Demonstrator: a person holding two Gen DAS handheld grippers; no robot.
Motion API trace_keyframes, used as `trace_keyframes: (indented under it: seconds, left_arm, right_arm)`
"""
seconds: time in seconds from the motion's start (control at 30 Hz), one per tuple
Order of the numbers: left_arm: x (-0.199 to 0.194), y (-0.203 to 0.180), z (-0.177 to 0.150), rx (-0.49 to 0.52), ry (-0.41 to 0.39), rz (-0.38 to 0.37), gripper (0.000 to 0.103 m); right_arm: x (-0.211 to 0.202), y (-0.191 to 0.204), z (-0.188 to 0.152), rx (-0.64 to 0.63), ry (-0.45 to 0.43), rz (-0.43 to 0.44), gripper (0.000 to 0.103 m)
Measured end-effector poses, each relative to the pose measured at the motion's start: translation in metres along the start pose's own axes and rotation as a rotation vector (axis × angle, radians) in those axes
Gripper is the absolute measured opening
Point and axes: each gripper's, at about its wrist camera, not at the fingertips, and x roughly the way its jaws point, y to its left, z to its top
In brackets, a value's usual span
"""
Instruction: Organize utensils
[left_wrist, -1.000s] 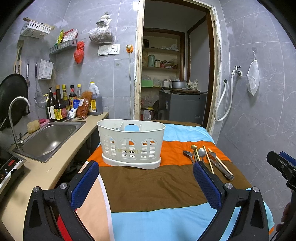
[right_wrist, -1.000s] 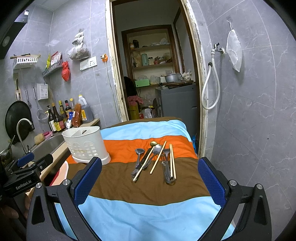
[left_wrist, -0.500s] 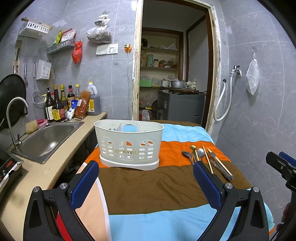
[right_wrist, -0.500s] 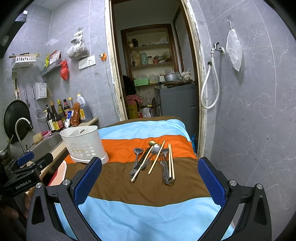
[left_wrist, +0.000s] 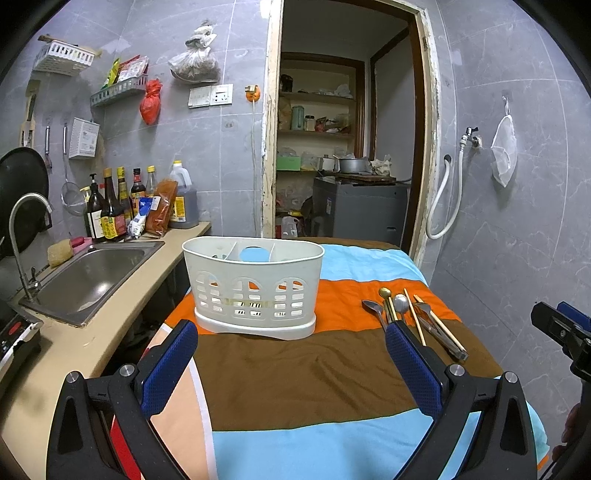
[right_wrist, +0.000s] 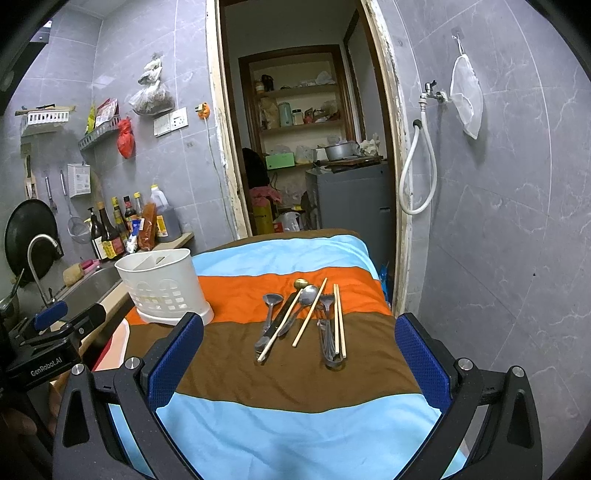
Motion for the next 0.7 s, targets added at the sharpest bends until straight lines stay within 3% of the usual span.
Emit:
trace_keyframes:
  seconds: [0.4, 0.7]
  left_arm:
    - [0.021, -0.015, 0.021, 0.024, -0.006, -0.043, 0.102]
    - [0.066, -0.05, 0.038, 0.026, 0.036, -0.066, 0.102]
  right_arm:
    - [0.009, -0.007, 0.017, -0.022, 0.01, -0.03, 0.102]
    - [0.043, -0.031, 0.052, -0.065, 0.047, -0.027, 0.102]
